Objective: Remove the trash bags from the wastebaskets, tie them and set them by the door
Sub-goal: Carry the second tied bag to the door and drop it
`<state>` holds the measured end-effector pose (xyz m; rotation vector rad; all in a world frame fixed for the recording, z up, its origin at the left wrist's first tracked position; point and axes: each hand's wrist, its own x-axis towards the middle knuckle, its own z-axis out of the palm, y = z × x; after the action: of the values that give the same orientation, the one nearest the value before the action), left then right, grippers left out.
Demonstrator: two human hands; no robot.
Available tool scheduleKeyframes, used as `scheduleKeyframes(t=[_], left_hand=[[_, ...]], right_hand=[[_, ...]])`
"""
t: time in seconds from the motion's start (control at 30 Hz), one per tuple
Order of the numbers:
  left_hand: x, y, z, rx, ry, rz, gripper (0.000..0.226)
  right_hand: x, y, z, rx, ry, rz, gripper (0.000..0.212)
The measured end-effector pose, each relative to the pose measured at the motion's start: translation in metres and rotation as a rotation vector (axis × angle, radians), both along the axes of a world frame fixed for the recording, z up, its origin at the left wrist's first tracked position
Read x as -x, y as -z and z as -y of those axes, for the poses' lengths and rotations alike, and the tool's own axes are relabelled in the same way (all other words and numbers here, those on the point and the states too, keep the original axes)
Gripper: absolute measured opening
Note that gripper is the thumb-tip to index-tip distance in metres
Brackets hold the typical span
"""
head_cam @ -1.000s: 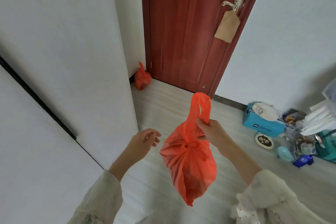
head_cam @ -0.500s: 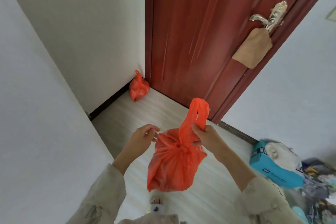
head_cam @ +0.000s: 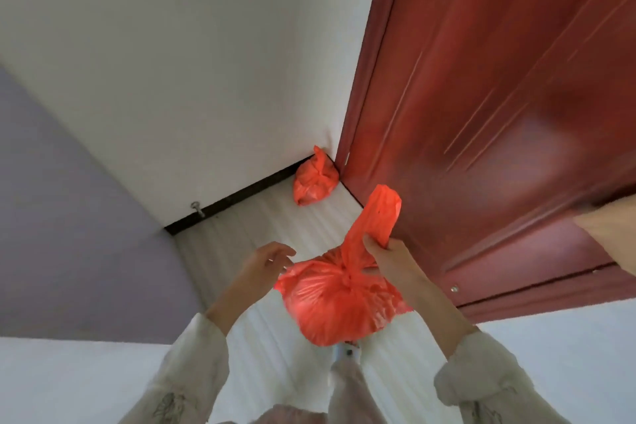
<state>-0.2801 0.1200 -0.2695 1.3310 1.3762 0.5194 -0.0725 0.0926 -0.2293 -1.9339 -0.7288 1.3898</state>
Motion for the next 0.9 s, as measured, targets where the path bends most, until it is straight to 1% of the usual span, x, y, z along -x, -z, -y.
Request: scheduleKeyframes(t=[0.1,0.23,0.3,0.37,0.43,0.53,0.63,0.73,0.83,0.9], left_hand=[[-0.028,0.009,-0.028,0.019,-0.072,-0.032,0.037],[-0.053,0.024,-0.059,0.095,-0.155,-0.024,0.029],[-0.054,0.038,-0.078,0.124,-0.236,-0.025,0.031],[-0.052,0.050,-0.102,0.151,-0.322,-0.009,0.028],[-0.049,0.063,-0.132,0.163,-0.394,0.015,0.024],[-0.038,0.090,-0.181,0.174,-0.470,0.033,0.026],[-0.022,0.128,-0.229,0.220,-0.512,0.031,0.035],[-0.006,0.169,-0.272,0.253,-0.527,0.008,0.036],[0.009,0.213,-0.302,0.280,-0.530,-0.052,0.037],[0.015,0.249,-0.322,0.299,-0.534,-0.101,0.035]], right_hand=[[-0.024,0.010,-0.053,0.041,-0.147,-0.035,0.042],[-0.036,0.031,-0.130,0.077,-0.276,-0.022,0.041],[-0.034,0.049,-0.167,0.101,-0.326,-0.020,0.043],[-0.025,0.067,-0.205,0.125,-0.383,-0.029,0.043],[-0.012,0.083,-0.247,0.151,-0.439,-0.013,0.042],[0.006,0.114,-0.308,0.195,-0.504,0.026,0.041],[0.022,0.156,-0.367,0.223,-0.538,0.045,0.042],[0.039,0.208,-0.421,0.249,-0.514,0.009,0.044],[0.055,0.264,-0.459,0.359,-0.525,-0.004,0.044],[0.067,0.304,-0.486,0.409,-0.580,-0.018,0.045]])
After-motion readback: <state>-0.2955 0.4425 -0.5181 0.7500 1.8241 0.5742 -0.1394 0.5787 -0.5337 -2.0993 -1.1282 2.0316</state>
